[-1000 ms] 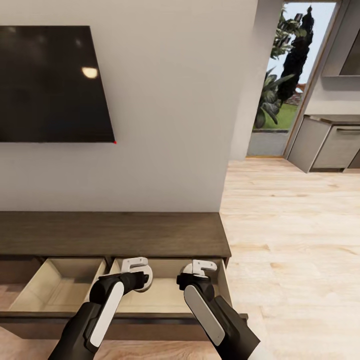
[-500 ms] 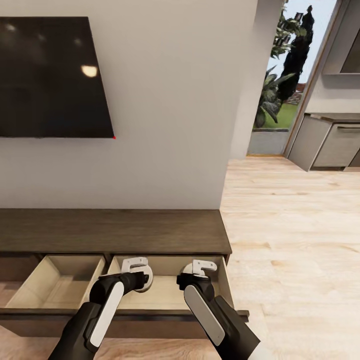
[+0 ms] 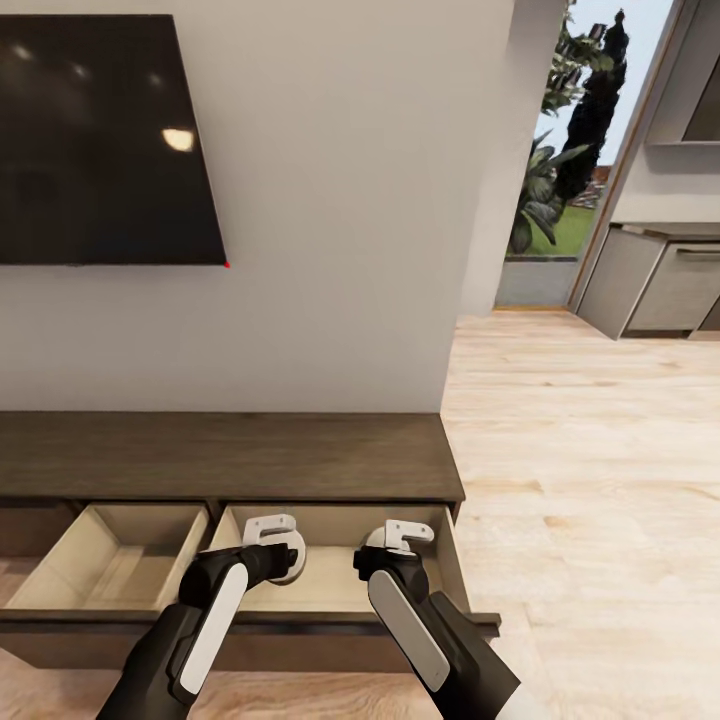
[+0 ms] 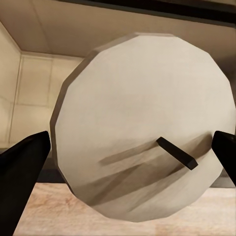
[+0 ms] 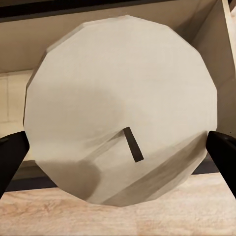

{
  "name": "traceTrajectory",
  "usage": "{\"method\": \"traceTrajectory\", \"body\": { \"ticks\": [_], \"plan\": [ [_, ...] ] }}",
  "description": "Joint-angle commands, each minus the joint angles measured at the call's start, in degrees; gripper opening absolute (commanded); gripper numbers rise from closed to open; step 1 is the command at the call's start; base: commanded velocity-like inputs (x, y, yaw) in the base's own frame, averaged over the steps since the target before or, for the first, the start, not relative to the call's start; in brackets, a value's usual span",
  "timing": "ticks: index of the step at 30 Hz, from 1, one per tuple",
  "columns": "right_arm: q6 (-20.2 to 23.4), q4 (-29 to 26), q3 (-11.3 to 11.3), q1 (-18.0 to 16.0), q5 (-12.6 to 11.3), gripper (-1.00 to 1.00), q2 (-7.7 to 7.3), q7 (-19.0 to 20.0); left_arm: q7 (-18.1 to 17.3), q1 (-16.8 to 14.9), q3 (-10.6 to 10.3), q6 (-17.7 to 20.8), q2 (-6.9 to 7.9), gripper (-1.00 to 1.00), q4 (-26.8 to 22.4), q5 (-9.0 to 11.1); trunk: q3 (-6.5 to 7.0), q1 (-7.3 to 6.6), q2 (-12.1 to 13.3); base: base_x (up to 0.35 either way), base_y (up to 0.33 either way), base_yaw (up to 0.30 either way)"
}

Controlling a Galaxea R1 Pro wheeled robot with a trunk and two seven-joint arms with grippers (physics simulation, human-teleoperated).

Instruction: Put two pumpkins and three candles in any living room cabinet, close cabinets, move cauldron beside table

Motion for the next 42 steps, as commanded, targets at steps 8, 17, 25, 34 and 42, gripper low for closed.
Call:
{"method": "traceTrajectory", "body": {
  "ticks": [8, 17, 25, 34, 42],
  "plan": [
    [-0.06, 0.0, 0.0, 0.0, 0.03, -1.0, 0.0, 0.01, 0.01, 0.0, 0.0, -0.08, 0.0, -1.0, -0.06, 0.02, -1.44, 1.76, -3.22, 0.0, 0.0, 0.0],
    [-0.1, 0.0, 0.0, 0.0, 0.03, -1.0, 0.0, 0.01, 0.01, 0.0, 0.0, -0.04, 0.0, -1.0, -0.26, 0.02, -1.8, 2.2, -4.03, 0.001, 0.0, 0.0],
    [-0.1, 0.0, 0.0, 0.0, 0.03, -1.0, 0.0, 0.01, 0.09, 0.0, 0.0, -0.04, 0.0, -1.0, -0.27, 0.02, -1.8, 2.2, -4.03, 0.143, 0.013, 0.0],
    [-0.1, 0.0, 0.0, 0.0, 0.03, -1.0, 0.0, 0.01, 0.09, 0.0, -0.01, 0.01, 0.0, -1.0, -0.27, 0.02, -1.8, 2.2, -4.03, 0.125, 0.001, 0.0],
    [-0.1, 0.0, 0.0, 0.0, 0.03, -1.0, 0.0, 0.01, 0.09, 0.0, 0.06, 0.11, 0.0, -1.0, -0.45, 0.18, -1.8, 2.2, -4.03, 0.003, 0.0, 0.0]
  ]
}}
